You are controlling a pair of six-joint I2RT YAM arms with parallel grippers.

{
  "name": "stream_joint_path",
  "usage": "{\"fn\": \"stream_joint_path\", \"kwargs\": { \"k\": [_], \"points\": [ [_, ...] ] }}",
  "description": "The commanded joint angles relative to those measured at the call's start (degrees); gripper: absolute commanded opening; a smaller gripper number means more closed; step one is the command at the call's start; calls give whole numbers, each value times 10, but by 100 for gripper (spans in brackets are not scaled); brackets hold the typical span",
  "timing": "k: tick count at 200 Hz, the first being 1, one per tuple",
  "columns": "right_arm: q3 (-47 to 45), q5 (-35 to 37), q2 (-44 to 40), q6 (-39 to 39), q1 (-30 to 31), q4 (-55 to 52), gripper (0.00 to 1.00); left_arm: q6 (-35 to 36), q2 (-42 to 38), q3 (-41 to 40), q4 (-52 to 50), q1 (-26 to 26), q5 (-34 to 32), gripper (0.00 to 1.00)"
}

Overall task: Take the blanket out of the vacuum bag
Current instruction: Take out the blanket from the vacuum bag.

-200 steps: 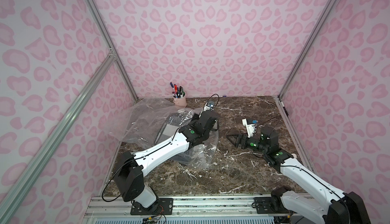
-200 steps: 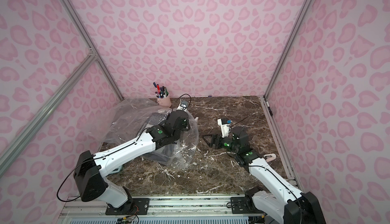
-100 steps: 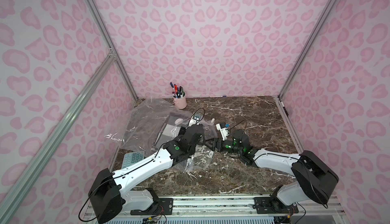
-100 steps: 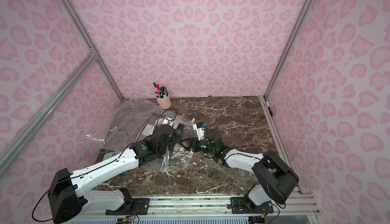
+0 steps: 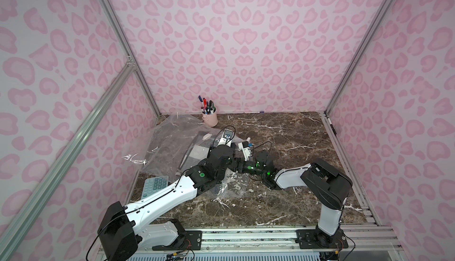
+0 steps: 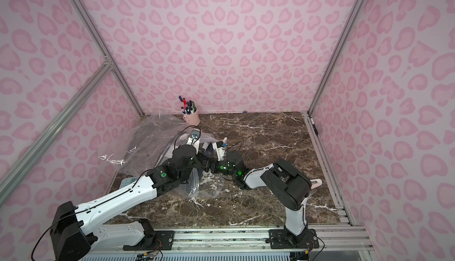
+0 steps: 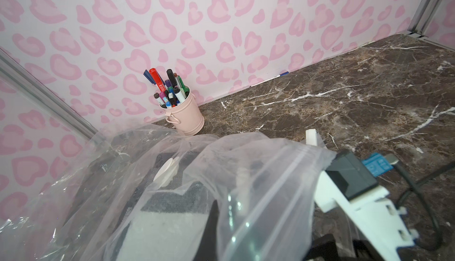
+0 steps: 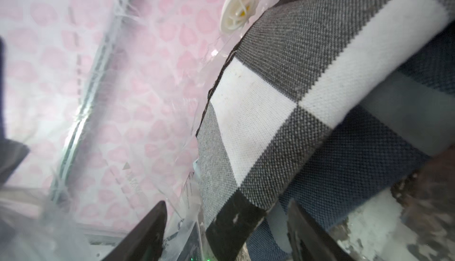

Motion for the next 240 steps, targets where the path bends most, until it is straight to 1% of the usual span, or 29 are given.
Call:
{"fn": "stream_joint_path", "kwargs": {
  "k": [1, 27, 67, 103, 135, 186, 217, 240],
  "points": [
    [4, 0, 26, 36, 0, 61, 76, 6, -16, -5, 36, 1, 0, 4],
    [16, -5, 61, 50, 1, 95, 73, 6, -19, -4, 23, 0, -10, 4],
    [50, -4, 73, 26, -1, 69, 73, 0, -33, -11, 12, 0, -19, 4],
    [77, -14, 96, 27, -1, 65, 73, -4, -35, -12, 3, 0, -21, 4],
    [97, -24, 95, 19, 1, 45, 72, -7, -35, -16, 0, 0, -23, 4],
    [113, -21, 68, -6, 6, 11, 72, -6, -27, -15, -1, 0, -20, 4],
    [119, -26, 72, 2, 7, 28, 72, -7, -22, -14, -2, -1, -18, 4],
    [133, -26, 85, -4, 10, 14, 72, -7, -22, -16, -4, 0, -19, 4]
  ]
}}
